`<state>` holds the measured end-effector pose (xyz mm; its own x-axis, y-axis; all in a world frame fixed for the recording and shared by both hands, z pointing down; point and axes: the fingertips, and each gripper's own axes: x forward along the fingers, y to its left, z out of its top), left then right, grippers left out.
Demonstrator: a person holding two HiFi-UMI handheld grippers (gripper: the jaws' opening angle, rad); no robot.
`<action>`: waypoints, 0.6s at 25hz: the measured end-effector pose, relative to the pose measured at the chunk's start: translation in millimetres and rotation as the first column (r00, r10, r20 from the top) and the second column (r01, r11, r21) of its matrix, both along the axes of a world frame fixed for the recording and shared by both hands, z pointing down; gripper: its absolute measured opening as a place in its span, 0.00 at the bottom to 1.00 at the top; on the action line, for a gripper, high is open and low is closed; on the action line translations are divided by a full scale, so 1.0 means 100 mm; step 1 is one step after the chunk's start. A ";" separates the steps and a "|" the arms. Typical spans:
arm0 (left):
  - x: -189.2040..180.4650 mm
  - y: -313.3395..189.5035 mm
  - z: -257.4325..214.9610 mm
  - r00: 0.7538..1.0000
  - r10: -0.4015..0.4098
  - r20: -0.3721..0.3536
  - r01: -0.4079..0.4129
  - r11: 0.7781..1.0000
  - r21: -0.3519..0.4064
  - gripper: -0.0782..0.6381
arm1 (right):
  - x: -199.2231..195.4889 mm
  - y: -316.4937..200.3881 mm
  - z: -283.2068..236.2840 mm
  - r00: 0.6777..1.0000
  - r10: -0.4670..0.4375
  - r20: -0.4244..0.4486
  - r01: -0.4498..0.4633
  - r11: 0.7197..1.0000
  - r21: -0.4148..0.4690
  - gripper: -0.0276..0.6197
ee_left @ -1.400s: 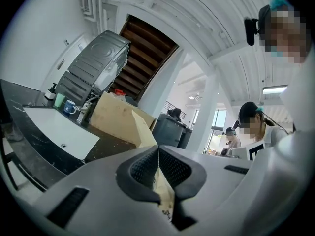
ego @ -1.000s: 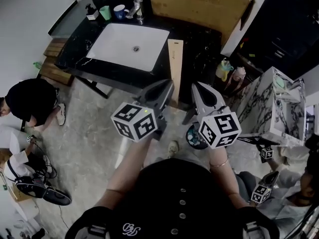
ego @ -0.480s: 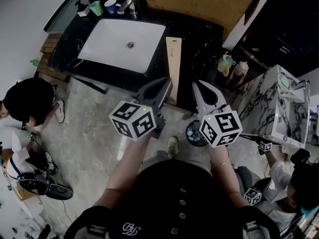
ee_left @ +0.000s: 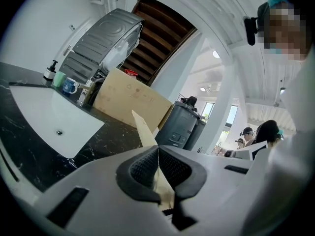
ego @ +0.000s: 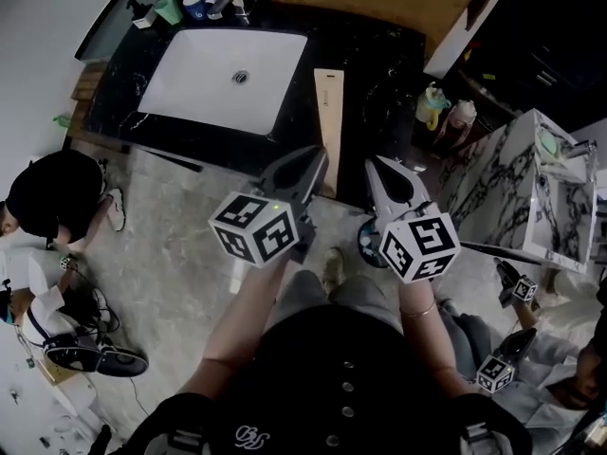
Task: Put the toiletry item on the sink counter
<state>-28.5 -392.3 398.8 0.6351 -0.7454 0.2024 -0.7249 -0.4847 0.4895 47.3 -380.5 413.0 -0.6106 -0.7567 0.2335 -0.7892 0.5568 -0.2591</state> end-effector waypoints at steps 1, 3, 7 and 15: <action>0.00 0.00 0.03 1.000 -0.001 0.001 0.001 1.000 -0.007 0.13 | 0.00 0.00 0.02 1.000 0.002 0.001 -0.002 1.000 -0.005 0.05; -0.01 -0.01 0.09 1.000 -0.003 0.003 0.003 1.000 -0.022 0.13 | -0.01 -0.01 0.07 1.000 0.000 0.002 0.000 1.000 -0.016 0.05; -0.01 -0.02 0.23 1.000 0.003 0.015 -0.003 0.999 -0.048 0.13 | -0.05 0.01 0.18 1.000 -0.002 0.001 0.002 0.999 -0.040 0.05; 0.07 -0.04 0.44 0.999 0.024 0.028 -0.022 0.995 -0.095 0.13 | -0.04 0.05 0.29 1.000 -0.002 -0.010 0.001 0.998 -0.068 0.05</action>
<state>-21.4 -396.0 442.5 0.6447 -0.7071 0.2904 -0.7288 -0.4537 0.5129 42.9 -375.8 442.4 -0.6090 -0.7381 0.2905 -0.7912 0.5393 -0.2883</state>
